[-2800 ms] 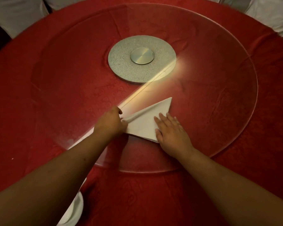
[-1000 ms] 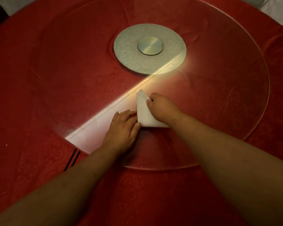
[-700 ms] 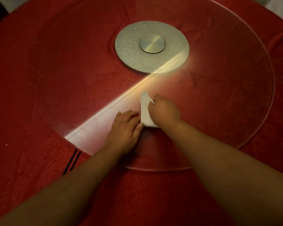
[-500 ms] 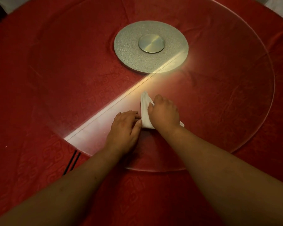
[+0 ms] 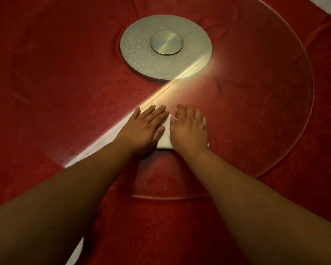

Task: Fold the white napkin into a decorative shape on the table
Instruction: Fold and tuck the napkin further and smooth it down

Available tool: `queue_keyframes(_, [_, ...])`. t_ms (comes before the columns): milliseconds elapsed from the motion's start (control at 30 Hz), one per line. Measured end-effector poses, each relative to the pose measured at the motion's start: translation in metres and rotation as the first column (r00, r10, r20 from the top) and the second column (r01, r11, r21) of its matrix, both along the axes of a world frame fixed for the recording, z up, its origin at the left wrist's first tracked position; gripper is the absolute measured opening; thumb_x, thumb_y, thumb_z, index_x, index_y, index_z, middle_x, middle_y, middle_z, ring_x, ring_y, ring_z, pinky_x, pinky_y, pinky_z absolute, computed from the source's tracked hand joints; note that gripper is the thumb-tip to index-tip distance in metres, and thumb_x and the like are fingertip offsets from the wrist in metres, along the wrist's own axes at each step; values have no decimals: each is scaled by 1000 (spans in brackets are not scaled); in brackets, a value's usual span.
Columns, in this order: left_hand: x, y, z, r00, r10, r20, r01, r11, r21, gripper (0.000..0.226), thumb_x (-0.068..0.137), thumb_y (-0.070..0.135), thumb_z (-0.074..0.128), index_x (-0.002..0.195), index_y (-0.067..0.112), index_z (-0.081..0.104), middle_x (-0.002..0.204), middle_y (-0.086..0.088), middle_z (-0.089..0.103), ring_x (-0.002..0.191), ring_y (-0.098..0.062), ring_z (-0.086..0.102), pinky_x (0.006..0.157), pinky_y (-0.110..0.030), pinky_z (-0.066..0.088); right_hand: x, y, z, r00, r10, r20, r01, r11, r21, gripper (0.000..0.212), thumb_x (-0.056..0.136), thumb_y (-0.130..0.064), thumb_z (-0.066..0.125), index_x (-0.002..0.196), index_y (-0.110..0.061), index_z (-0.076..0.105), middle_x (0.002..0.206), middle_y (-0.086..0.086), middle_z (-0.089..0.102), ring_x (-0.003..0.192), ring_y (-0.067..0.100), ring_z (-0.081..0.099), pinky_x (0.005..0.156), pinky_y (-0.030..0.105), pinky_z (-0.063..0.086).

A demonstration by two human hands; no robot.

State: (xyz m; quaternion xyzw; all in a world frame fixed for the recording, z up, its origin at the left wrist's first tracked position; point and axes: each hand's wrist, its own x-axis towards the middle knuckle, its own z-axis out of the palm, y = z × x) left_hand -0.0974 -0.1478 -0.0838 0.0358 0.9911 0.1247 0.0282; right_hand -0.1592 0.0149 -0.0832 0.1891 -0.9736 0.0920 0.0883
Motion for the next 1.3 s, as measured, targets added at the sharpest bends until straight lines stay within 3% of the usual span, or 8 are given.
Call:
queue_keyframes(133, [2,4,0,1000,21,12,-21,1000,2,58,109,46,20,165,32,13,173,12,8,160,-14,4,128,-47,-2,-3,39,-7,981,-67,182,58,997,52,63,103,-47,27,156,-14,25,163,11,28,150,38,21,121,55,16])
queue_keyframes(267, [2,11,2,999,34,26,-34,999,3,58,109,45,21,165,31,13,173,11,8,160,-14,3,129,-47,-3,-2,68,-5,981,-26,193,8,996,92,63,104,-46,23,159,-14,19,166,7,19,153,35,12,123,55,10])
queue_keyframes(467, [-7,23,5,997,60,43,-59,998,-11,60,106,50,20,164,31,18,173,8,14,160,-16,7,129,-49,1,-2,75,4,987,-41,157,28,996,79,59,105,-43,33,153,-9,33,161,16,31,150,39,20,121,58,18])
queue_keyframes(667, [-4,34,4,996,25,91,-18,997,-82,70,104,50,29,165,27,1,174,7,-6,160,-17,-6,128,-51,-2,41,26,14,942,309,128,-309,951,-23,65,104,-43,23,158,-7,19,166,12,18,154,30,10,124,48,12])
queue_keyframes(967, [-9,44,3,995,93,43,-92,996,-13,60,107,49,19,164,31,13,174,10,8,160,-13,2,129,-47,-2,58,83,-4,964,187,191,-207,974,90,66,105,-47,22,159,-9,16,167,11,11,155,27,4,125,49,9])
queue_keyframes(1133, [-12,52,8,991,106,75,-106,994,-11,62,106,50,21,164,30,15,174,9,8,160,-15,3,128,-49,-1,44,101,9,983,39,180,-53,996,72,52,104,-41,29,152,-21,38,158,13,36,146,36,30,118,52,28])
queue_keyframes(1200, [-18,53,13,990,98,104,-94,995,-39,63,105,51,25,163,28,18,174,7,8,160,-18,7,127,-51,1,30,108,18,993,3,122,-11,998,67,42,99,-37,42,136,-22,57,136,12,57,121,36,51,98,47,43])
queue_keyframes(1300, [-29,51,27,988,67,136,-53,993,-103,62,102,55,35,156,24,34,170,1,25,155,-24,24,125,-52,15,7,110,33,974,-135,180,123,990,73,38,92,-42,57,114,-12,65,112,14,61,102,36,55,82,44,47])
